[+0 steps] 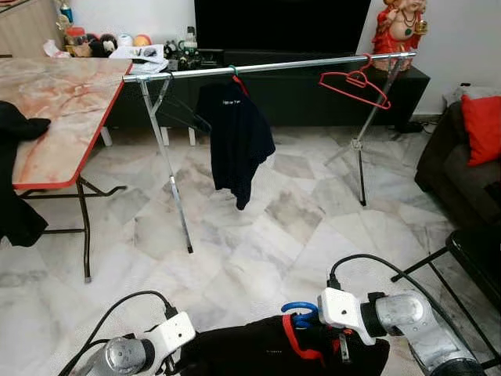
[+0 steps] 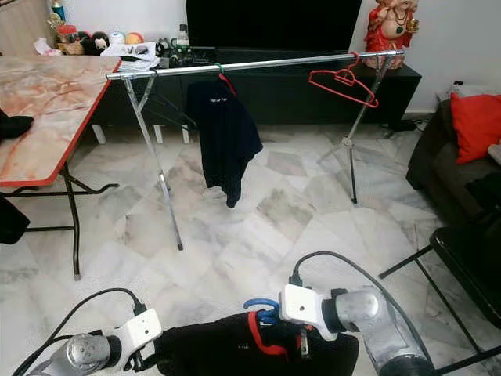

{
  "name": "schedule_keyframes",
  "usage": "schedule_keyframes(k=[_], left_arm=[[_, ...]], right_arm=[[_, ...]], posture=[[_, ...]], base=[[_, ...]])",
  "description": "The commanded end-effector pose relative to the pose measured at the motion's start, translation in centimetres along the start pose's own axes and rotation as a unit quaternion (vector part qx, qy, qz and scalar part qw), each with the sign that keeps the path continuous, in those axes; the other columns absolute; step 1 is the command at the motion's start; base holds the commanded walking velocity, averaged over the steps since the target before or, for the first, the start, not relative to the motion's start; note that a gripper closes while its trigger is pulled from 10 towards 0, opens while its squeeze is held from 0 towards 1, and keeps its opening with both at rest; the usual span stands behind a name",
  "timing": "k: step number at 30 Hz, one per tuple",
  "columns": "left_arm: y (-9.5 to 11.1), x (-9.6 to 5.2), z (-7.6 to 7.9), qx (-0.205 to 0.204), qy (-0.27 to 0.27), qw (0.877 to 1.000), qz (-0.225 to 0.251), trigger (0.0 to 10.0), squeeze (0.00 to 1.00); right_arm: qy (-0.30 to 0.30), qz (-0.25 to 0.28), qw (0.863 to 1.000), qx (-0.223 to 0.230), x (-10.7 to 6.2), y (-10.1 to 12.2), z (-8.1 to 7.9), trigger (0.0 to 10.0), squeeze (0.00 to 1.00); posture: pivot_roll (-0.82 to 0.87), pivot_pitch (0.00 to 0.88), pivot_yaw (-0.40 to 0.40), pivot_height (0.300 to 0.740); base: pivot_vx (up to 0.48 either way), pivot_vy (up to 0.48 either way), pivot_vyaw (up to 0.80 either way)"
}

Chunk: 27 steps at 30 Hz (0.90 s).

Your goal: Hang hanger

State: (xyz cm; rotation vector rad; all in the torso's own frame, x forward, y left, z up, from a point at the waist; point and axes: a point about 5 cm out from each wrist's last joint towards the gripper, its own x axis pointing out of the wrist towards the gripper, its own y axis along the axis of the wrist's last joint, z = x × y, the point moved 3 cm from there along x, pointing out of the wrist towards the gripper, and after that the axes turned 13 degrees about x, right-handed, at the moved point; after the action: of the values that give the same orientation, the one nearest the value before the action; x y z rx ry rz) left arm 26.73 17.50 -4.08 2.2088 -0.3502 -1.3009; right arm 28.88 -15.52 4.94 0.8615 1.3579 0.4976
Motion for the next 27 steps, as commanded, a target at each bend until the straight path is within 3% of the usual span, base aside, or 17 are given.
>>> schedule_keyframes(k=[1, 8, 18, 19, 20, 21, 22, 27], left_arm=[[-0.7, -0.1, 0.8, -0.003, -0.02, 1.0, -0.011, 10.0, 0.0], [-0.3, 0.2, 0.1, -0.016, -0.003, 1.0, -0.013, 10.0, 0.0], [-0.2, 0.1, -0.8, -0.033, 0.02, 0.999, -0.012, 10.0, 0.0], [-0.2, 0.1, -0.9, -0.033, 0.023, 0.999, -0.012, 8.6, 0.0], [-0.1, 0.1, -0.9, -0.033, 0.025, 0.999, -0.012, 8.6, 0.0], [-0.1, 0.1, -1.1, -0.036, 0.032, 0.999, -0.013, 1.3, 0.0], [-0.1, 0.1, -1.1, -0.037, 0.033, 0.999, -0.013, 0.0, 0.0], [-0.1, 0.2, -1.0, -0.039, 0.033, 0.999, -0.015, 0.0, 0.0]], right_arm=[[-0.015, -0.001, 1.0, -0.021, -0.5, 0.6, 0.6, 10.0, 0.0], [-0.014, 0.028, 0.999, -0.024, -0.3, 2.1, 0.7, 10.0, 0.0], [-0.005, 0.037, 0.999, -0.026, -0.4, 2.5, 0.4, 10.0, 0.0], [-0.005, 0.037, 0.999, -0.026, -0.4, 2.5, 0.4, 10.0, 0.0], [-0.005, 0.037, 0.999, -0.026, -0.3, 2.5, 0.4, 10.0, 0.0], [-0.005, 0.038, 0.999, -0.026, -0.3, 2.5, 0.4, 10.0, 0.0], [-0.005, 0.038, 0.999, -0.025, -0.3, 2.5, 0.4, 10.0, 0.0], [-0.006, 0.041, 0.999, -0.024, -0.3, 2.6, 0.4, 10.0, 0.0]], posture=[[0.01, 0.059, -0.053, 0.74], [0.01, 0.058, -0.054, 0.74], [0.01, 0.058, -0.055, 0.74], [0.01, 0.058, -0.055, 0.74], [0.01, 0.058, -0.055, 0.74], [0.01, 0.058, -0.055, 0.74], [0.01, 0.058, -0.055, 0.74], [0.01, 0.057, -0.058, 0.74]], base=[[0.0, 0.0, 0.0], [0.0, 0.0, 0.0], [0.0, 0.0, 0.0], [0.0, 0.0, 0.0], [0.0, 0.0, 0.0], [0.0, 0.0, 0.0], [0.0, 0.0, 0.0], [0.0, 0.0, 0.0]])
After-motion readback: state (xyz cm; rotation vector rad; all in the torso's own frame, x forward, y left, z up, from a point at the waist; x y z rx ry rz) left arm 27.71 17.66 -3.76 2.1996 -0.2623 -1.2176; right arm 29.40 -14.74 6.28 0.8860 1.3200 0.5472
